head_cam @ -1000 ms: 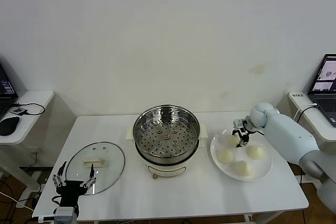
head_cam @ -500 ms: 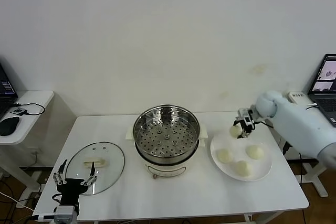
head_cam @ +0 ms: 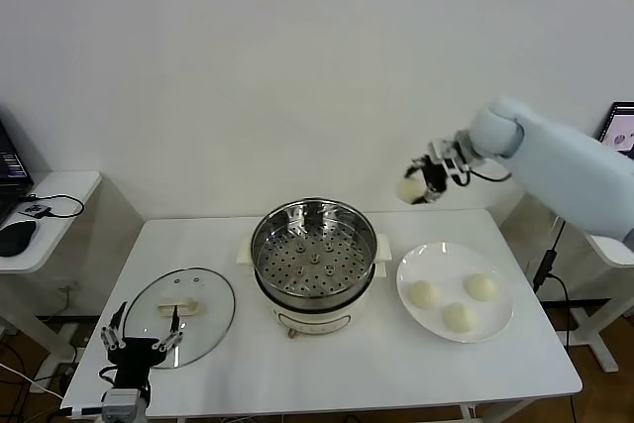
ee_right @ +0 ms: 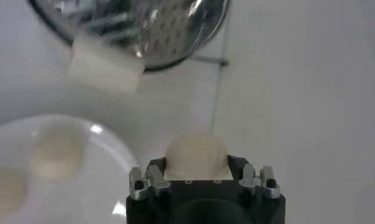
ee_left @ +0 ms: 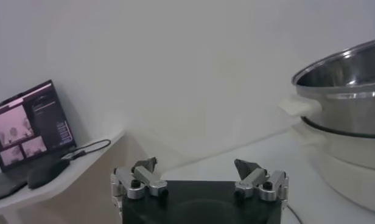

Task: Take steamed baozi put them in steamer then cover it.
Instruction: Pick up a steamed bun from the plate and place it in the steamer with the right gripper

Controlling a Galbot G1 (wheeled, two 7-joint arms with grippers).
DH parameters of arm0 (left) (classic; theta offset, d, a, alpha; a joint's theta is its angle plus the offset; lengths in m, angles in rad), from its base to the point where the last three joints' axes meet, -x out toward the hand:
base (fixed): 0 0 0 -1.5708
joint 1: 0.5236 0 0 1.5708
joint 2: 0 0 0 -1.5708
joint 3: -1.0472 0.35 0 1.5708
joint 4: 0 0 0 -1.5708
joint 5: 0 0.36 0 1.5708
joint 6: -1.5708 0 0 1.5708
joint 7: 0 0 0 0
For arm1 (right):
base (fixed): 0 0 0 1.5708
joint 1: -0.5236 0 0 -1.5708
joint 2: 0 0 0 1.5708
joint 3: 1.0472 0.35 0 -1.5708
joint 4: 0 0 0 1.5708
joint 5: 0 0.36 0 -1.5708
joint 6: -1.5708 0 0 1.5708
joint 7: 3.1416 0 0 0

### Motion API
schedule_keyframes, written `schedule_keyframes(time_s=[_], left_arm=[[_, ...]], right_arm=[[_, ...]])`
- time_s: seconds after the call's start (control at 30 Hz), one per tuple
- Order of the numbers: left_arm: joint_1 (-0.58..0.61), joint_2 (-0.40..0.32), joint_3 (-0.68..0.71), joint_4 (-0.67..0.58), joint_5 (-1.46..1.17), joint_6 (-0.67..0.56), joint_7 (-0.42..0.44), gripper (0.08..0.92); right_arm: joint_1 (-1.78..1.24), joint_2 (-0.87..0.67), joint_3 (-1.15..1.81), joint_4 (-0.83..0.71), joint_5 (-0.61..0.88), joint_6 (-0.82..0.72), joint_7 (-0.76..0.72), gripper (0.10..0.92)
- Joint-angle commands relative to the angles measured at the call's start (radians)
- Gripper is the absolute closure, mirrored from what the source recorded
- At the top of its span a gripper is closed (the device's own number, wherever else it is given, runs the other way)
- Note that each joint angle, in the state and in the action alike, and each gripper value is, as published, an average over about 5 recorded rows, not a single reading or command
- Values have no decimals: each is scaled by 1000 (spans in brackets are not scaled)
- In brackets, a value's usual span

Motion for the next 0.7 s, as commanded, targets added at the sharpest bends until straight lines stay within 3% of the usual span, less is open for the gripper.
schedule_keyframes(time_s=[0.03,0.3,0.7], left_arm=[[2,-6,0,8,-8,-5,-5,177],[-2,-16,-12,5,-8,-8,-13,177],[-9,-19,-22,2,-11,-7,-14,177]], right_arm=[[94,150,-92,26,45,67,36,377],[28,282,-153,-48,-66,198,43,372],[-87,306,-185,-133,-350,430,97,372]])
